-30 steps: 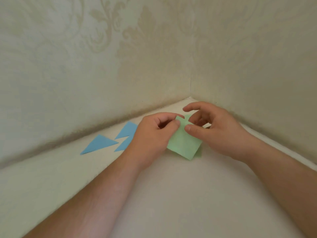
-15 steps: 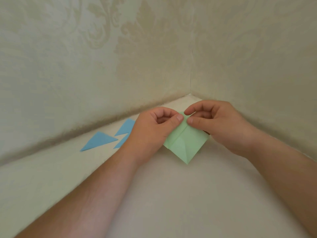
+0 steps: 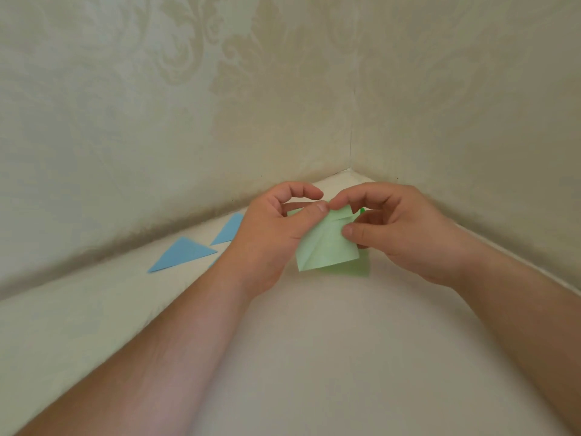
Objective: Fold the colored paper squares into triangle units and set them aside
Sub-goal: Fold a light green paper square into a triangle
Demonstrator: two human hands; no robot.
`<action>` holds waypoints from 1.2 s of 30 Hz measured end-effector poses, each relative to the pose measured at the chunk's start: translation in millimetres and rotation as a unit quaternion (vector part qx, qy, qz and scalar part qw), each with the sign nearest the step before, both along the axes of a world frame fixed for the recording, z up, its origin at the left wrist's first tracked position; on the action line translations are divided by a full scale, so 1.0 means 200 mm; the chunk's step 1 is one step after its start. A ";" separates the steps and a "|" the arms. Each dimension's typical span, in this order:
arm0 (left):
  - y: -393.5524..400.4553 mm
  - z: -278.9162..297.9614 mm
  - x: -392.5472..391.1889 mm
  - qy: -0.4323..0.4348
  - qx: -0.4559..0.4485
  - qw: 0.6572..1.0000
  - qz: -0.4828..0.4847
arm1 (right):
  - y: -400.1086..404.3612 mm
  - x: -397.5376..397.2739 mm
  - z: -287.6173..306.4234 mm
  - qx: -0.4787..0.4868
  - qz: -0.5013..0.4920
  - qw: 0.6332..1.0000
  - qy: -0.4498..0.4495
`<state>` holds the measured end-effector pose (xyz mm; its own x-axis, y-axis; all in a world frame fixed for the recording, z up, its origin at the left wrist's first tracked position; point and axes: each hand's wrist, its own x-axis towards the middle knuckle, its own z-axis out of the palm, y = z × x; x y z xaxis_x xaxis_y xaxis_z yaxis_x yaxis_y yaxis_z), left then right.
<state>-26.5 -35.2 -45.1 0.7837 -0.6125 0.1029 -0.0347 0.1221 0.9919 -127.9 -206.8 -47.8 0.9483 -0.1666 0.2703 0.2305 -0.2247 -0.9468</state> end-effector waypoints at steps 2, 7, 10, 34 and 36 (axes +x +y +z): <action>0.00 0.00 0.00 -0.002 0.004 1.000 -0.009 | 0.00 0.00 0.00 0.000 -0.003 1.000 0.000; 0.01 0.01 0.00 0.009 0.012 1.000 -0.026 | -0.02 0.01 0.00 -0.009 -0.017 1.000 -0.010; 0.02 0.02 0.00 0.027 0.019 0.999 -0.037 | -0.02 0.01 0.00 -0.011 -0.013 1.000 -0.011; 0.01 -0.01 0.01 -0.037 0.031 0.998 -0.030 | -0.04 0.01 -0.01 -0.067 -0.036 0.997 -0.016; 0.00 -0.01 0.01 -0.045 0.033 0.998 -0.029 | -0.04 0.01 -0.01 -0.071 -0.036 0.997 -0.017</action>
<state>-25.2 -35.0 -47.2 0.7359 -0.6649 0.1284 -0.1185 0.0603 0.9911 -126.1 -214.1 -48.9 0.9252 -0.1912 0.3278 0.2402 -0.3736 -0.8959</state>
